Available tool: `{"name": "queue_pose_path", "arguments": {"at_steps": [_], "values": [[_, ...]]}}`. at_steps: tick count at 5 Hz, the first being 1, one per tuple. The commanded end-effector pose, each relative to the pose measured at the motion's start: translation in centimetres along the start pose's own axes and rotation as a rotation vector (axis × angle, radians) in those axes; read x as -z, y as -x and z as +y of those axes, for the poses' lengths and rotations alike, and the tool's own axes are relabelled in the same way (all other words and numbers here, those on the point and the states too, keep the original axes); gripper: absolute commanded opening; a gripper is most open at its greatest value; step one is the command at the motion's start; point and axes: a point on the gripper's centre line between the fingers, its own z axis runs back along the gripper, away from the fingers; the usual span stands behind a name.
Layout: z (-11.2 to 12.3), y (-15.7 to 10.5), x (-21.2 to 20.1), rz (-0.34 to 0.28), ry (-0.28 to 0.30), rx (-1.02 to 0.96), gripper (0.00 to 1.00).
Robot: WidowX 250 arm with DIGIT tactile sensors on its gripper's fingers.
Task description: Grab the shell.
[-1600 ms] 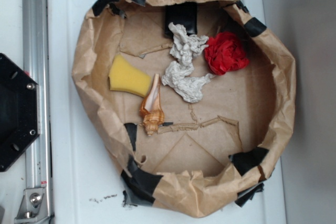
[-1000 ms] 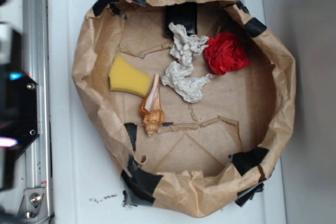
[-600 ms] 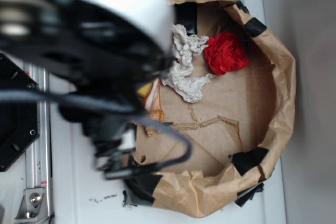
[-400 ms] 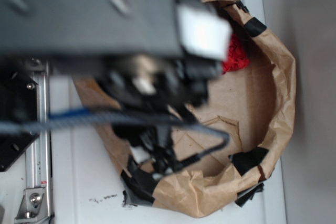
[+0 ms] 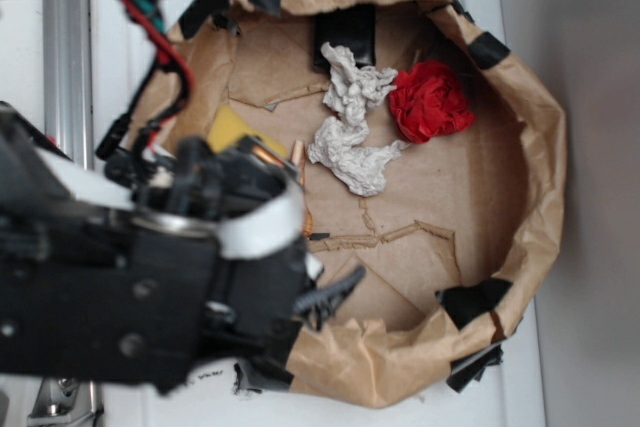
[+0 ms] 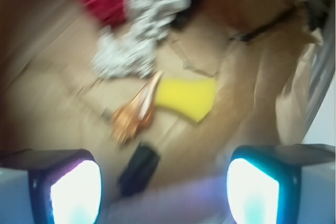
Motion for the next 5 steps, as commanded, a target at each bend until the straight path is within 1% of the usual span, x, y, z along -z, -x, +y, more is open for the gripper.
{"name": "queue_pose_path", "arguments": {"at_steps": [1,2,3,4,5], "values": [[-0.7,-1.4,2.0,-0.007,-0.001,-0.267,1.0],[-0.5,-2.8,-0.3,0.045,0.071,-0.295,1.0],[-0.5,-4.1,-2.2,0.074,0.129,-0.284,1.0],[-0.9,-5.5,-2.8,0.056,0.156,-0.281,1.0],[-1.9,-5.2,-0.4,0.064,0.142,-0.255,1.0]]}}
